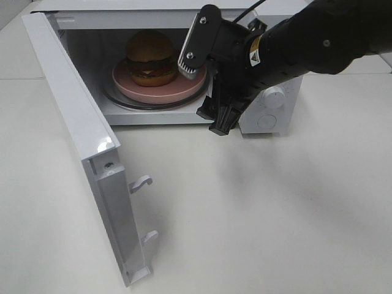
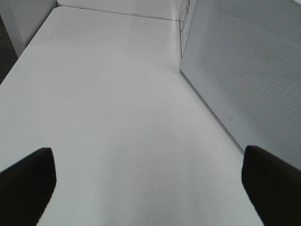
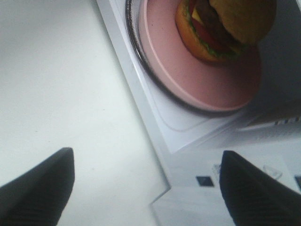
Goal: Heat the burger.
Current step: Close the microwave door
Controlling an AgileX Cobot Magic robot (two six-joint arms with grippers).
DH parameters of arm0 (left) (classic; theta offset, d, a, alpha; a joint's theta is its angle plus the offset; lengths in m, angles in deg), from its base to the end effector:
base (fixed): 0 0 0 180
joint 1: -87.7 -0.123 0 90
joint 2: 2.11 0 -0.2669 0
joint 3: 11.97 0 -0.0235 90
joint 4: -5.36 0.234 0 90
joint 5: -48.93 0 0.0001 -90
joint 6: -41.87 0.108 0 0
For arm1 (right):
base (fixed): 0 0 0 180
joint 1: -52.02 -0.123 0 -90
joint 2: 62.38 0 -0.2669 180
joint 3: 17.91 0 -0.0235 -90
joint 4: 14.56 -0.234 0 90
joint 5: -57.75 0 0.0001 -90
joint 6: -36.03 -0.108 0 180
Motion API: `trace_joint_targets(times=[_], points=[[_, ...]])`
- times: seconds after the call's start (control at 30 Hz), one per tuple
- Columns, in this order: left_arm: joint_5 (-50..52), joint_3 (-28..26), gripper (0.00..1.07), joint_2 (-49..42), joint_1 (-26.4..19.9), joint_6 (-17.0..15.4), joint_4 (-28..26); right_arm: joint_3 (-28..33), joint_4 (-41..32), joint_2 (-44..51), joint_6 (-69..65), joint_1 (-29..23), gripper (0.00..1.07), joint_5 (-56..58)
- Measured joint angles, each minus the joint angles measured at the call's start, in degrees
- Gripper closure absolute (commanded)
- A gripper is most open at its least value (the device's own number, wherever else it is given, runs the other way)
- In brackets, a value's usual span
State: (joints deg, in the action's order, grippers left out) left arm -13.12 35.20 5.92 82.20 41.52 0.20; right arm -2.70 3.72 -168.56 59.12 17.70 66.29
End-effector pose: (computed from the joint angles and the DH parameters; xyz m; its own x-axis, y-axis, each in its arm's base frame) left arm 0.0110 -0.0076 0.2639 -0.4525 -0.0920 -0.8870 -0.0471 0.9957 -0.0793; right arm 0.3081 0.2042 0.2088 -0.0441 -0.8265 -0.5612 -0.7475 0.4000 -0.5303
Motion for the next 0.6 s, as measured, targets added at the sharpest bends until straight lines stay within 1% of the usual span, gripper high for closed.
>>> trace_joint_targets(times=[0.03, 0.07, 0.1, 0.13, 0.17, 0.23, 0.27, 0.33, 0.37, 0.4, 0.43, 0.5, 0.57, 0.6], points=[[0.00, 0.00, 0.07, 0.00, 0.00, 0.00, 0.00, 0.00, 0.00, 0.00, 0.00, 0.00, 0.25, 0.00], [0.00, 0.00, 0.07, 0.00, 0.00, 0.00, 0.00, 0.40, 0.00, 1.09, -6.47, 0.00, 0.25, 2.64], [0.00, 0.00, 0.07, 0.00, 0.00, 0.00, 0.00, 0.40, 0.00, 1.60, -9.80, 0.00, 0.26, 3.90], [0.00, 0.00, 0.07, 0.00, 0.00, 0.00, 0.00, 0.40, 0.00, 1.60, -9.80, 0.00, 0.26, 3.90], [0.00, 0.00, 0.07, 0.00, 0.00, 0.00, 0.00, 0.40, 0.00, 2.86, -15.41, 0.00, 0.27, 6.93], [0.00, 0.00, 0.07, 0.00, 0.00, 0.00, 0.00, 0.40, 0.00, 3.61, -17.30, 0.00, 0.27, 8.25], [0.00, 0.00, 0.07, 0.00, 0.00, 0.00, 0.00, 0.57, 0.00, 5.27, -21.08, 0.00, 0.27, 11.75], [0.00, 0.00, 0.07, 0.00, 0.00, 0.00, 0.00, 0.63, 0.00, 5.90, -22.23, 0.00, 0.27, 13.75], [0.00, 0.00, 0.07, 0.00, 0.00, 0.00, 0.00, 0.69, 0.00, 7.22, -24.52, 0.00, 0.28, 17.59], [0.00, 0.00, 0.07, 0.00, 0.00, 0.00, 0.00, 0.69, 0.00, 7.22, -24.52, 0.00, 0.28, 17.59], [0.00, 0.00, 0.07, 0.00, 0.00, 0.00, 0.00, 0.74, 0.00, 8.48, -27.04, 0.00, 0.29, 21.60], [0.00, 0.00, 0.07, 0.00, 0.00, 0.00, 0.00, 0.86, 0.00, 9.00, -28.30, 0.00, 0.29, 23.78], [0.00, 0.00, 0.07, 0.00, 0.00, 0.00, 0.00, 0.86, -0.06, 11.06, -31.17, 0.00, 0.31, 29.68], [0.00, 0.00, 0.07, 0.00, 0.00, 0.00, 0.00, 0.86, -0.06, 11.06, -31.17, 0.00, 0.31, 29.68]])
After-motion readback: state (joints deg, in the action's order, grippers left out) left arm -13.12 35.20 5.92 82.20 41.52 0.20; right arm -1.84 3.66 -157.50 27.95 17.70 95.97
